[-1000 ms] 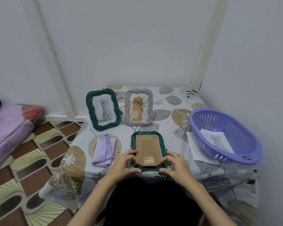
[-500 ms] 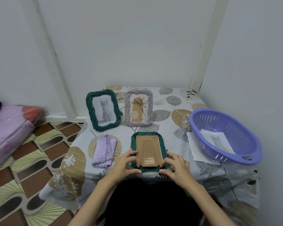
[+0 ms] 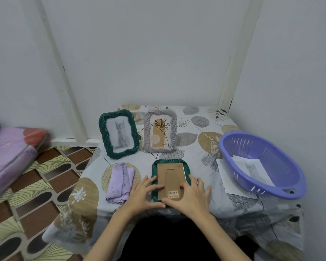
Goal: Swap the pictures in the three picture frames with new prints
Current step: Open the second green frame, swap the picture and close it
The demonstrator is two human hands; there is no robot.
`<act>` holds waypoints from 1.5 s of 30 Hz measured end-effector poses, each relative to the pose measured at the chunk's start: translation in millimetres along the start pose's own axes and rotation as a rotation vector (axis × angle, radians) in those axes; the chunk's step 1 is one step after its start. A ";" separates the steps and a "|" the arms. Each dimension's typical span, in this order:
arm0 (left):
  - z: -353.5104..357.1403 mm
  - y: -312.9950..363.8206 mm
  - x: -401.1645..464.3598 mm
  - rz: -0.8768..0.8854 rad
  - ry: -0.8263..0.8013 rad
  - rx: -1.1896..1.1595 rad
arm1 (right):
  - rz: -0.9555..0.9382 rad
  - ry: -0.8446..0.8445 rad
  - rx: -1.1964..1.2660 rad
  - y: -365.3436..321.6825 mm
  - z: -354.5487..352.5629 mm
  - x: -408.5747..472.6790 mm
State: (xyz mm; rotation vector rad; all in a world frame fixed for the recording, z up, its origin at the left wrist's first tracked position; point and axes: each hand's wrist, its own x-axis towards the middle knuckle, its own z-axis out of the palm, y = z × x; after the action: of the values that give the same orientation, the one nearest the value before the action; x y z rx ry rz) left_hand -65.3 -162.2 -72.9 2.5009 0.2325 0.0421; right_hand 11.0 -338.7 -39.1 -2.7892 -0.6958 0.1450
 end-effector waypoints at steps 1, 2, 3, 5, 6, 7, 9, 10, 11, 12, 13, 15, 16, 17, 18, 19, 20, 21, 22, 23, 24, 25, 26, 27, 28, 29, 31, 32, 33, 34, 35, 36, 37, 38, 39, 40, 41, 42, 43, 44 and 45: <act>-0.2 1.4 -0.3 -0.004 -0.010 -0.011 | -0.003 0.000 0.004 -0.4 -0.2 -0.5; -0.2 2.4 -0.2 -0.006 -0.018 -0.024 | -0.007 0.005 0.012 -0.6 -0.1 -0.7; -1.0 4.4 -0.9 -0.008 -0.025 -0.032 | -0.014 0.018 0.021 -1.0 0.2 -0.9; -2.0 5.1 -0.8 -0.008 -0.032 -0.060 | -0.023 0.057 0.057 -1.4 0.3 -2.2; -2.2 5.2 -1.1 -0.003 -0.039 -0.095 | -0.029 0.079 0.082 -1.0 0.5 -3.1; -3.3 6.8 -1.7 0.004 -0.047 -0.144 | -0.036 0.096 0.110 -0.2 0.8 -3.6; -5.9 12.5 -0.8 0.002 -0.045 -0.271 | -0.051 0.103 0.204 2.3 1.4 -3.6; -8.2 18.3 -0.9 -0.004 -0.033 -0.334 | -0.057 0.099 0.275 3.8 1.8 -3.0; -10.8 25.2 -1.2 -0.017 -0.014 -0.403 | -0.063 0.098 0.351 5.5 1.9 -2.1; -12.4 31.4 -0.6 -0.031 0.008 -0.482 | -0.065 0.103 0.424 7.3 1.8 -1.0; -13.2 36.8 0.6 -0.042 0.038 -0.554 | -0.067 0.119 0.485 9.0 1.5 -0.7; -12.4 45.1 1.7 -0.063 0.102 -0.640 | -0.080 0.179 0.564 11.6 1.2 -2.3; -11.5 48.7 2.6 -0.073 0.142 -0.659 | -0.094 0.223 0.579 13.0 1.2 -3.6; -10.8 52.0 3.6 -0.076 0.175 -0.678 | -0.111 0.267 0.574 14.5 1.4 -5.0; -9.2 53.9 5.1 -0.074 0.197 -0.709 | -0.125 0.303 0.558 15.6 1.4 -6.3; -8.2 56.7 6.2 -0.063 0.216 -0.757 | -0.134 0.327 0.546 17.2 1.2 -7.4; -7.7 59.6 7.5 -0.047 0.230 -0.805 | -0.140 0.338 0.541 18.3 0.9 -8.2; -7.8 64.0 8.0 -0.031 0.240 -0.853 | -0.148 0.348 0.543 18.8 0.0 -9.2; -7.2 68.3 8.9 -0.026 0.253 -0.896 | -0.154 0.361 0.549 18.6 -0.9 -10.0; -6.7 72.3 9.6 -0.029 0.275 -0.933 | -0.158 0.379 0.555 17.4 -1.7 -10.3; -6.1 75.1 11.0 -0.042 0.294 -0.967 | -0.156 0.392 0.563 16.1 -1.8 -10.0; -5.6 76.9 12.3 -0.058 0.309 -1.005 | -0.157 0.394 0.569 14.2 -2.4 -9.4; -4.8 76.1 14.0 -0.074 0.321 -1.046 | -0.165 0.384 0.571 12.6 -3.4 -8.7; -5.7 75.0 14.5 -0.085 0.337 -1.087 | -0.177 0.363 0.569 12.1 -4.3 -7.4; -7.5 72.3 14.2 -0.099 0.359 -1.116 | -0.181 0.341 0.569 12.4 -4.8 -5.5; -10.5 68.8 12.8 -0.113 0.379 -1.137 | -0.171 0.330 0.577 13.6 -5.6 -3.4; -18.1 56.9 8.4 -0.151 0.404 -1.160 | -0.076 0.340 0.606 20.6 -5.4 3.9; -22.1 48.9 6.0 -0.178 0.418 -1.166 | 0.011 0.330 0.597 25.7 -4.8 8.4; -25.6 40.2 3.8 -0.206 0.433 -1.166 | 0.107 0.291 0.546 30.8 -4.1 13.1; -27.7 30.5 3.0 -0.236 0.445 -1.160 | 0.180 0.234 0.467 34.9 -3.2 17.1; -29.9 22.8 1.7 -0.254 0.453 -1.152 | 0.210 0.180 0.388 37.2 -1.7 20.5; -31.2 15.9 0.8 -0.269 0.455 -1.142 | 0.210 0.142 0.330 38.1 -0.6 22.5; -32.5 11.2 0.0 -0.279 0.453 -1.132 | 0.195 0.122 0.288 37.2 -0.3 23.8; -33.6 7.0 -0.5 -0.293 0.448 -1.118 | 0.178 0.114 0.251 35.8 0.6 25.0; -34.5 3.6 -1.0 -0.306 0.446 -1.106 | 0.162 0.117 0.214 34.8 1.2 25.9; -35.5 0.5 -1.3 -0.320 0.445 -1.095 | 0.157 0.124 0.185 35.4 1.0 26.6; -36.6 -0.8 -1.8 -0.328 0.441 -1.075 | 0.165 0.139 0.168 37.4 -0.3 27.3; -36.9 -2.7 -2.2 -0.336 0.434 -1.035 | 0.184 0.156 0.160 41.3 -2.5 28.2; -37.5 -2.9 -2.8 -0.332 0.423 -0.979 | 0.204 0.172 0.158 46.7 -5.0 28.9; -37.1 -3.1 -2.4 -0.327 0.412 -0.916 | 0.223 0.187 0.160 53.0 -7.8 29.1; -36.3 -3.1 -2.2 -0.315 0.397 -0.822 | 0.239 0.197 0.165 59.1 -10.0 29.2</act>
State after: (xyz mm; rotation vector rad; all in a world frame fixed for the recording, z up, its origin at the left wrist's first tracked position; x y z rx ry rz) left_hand -71.1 -138.9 -45.4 1.6001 0.6261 0.4174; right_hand 64.7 -377.4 -46.8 -2.6708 -0.2888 -0.0267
